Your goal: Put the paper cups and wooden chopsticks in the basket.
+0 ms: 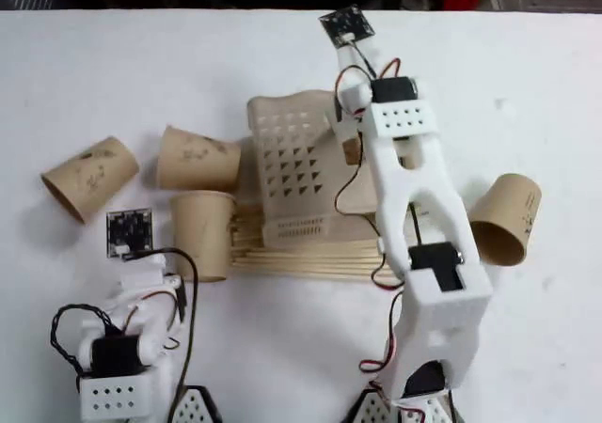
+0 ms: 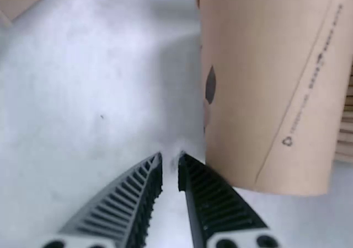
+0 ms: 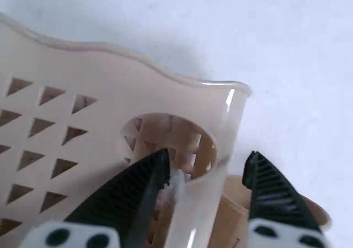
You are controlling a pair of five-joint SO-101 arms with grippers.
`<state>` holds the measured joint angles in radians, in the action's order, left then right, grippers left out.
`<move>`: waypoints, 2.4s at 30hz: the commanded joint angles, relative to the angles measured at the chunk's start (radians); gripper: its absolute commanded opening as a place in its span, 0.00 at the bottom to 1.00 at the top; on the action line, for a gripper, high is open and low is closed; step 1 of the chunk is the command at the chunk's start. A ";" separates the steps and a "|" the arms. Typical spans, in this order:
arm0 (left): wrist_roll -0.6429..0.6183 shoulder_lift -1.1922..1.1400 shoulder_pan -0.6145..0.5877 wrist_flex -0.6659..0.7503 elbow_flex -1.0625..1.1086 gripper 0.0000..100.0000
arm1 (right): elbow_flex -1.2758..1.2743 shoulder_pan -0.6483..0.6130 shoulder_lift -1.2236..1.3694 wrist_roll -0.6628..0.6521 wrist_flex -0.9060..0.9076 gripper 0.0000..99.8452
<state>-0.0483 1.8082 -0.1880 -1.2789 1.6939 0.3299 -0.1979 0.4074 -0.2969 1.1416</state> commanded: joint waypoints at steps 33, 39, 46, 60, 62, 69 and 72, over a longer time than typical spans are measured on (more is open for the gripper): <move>0.006 0.010 -0.008 -0.005 -0.002 0.07 | 0.776 0.061 0.101 0.302 0.197 0.02; 0.006 0.010 -0.008 -0.005 -0.002 0.07 | 0.914 0.059 0.061 0.347 0.153 0.02; 0.006 0.010 -0.008 -0.005 -0.002 0.07 | 0.925 0.067 0.113 0.347 -0.015 0.02; 0.235 0.012 -0.025 0.107 -0.038 0.07 | 0.928 0.061 0.265 0.333 -0.013 0.02; 0.526 0.012 -0.054 0.138 -0.091 0.08 | 0.927 0.054 0.242 0.308 0.036 0.02; 0.678 0.010 -0.166 0.081 -0.302 0.08 | 0.927 0.058 0.182 0.278 0.163 0.02; 0.669 -0.004 -0.234 0.091 -0.466 0.08 | 0.927 0.059 0.176 0.278 0.166 0.02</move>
<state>0.6160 1.8082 -0.3659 -1.1914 1.4024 1.1953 -0.1381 0.6974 -0.0115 1.3027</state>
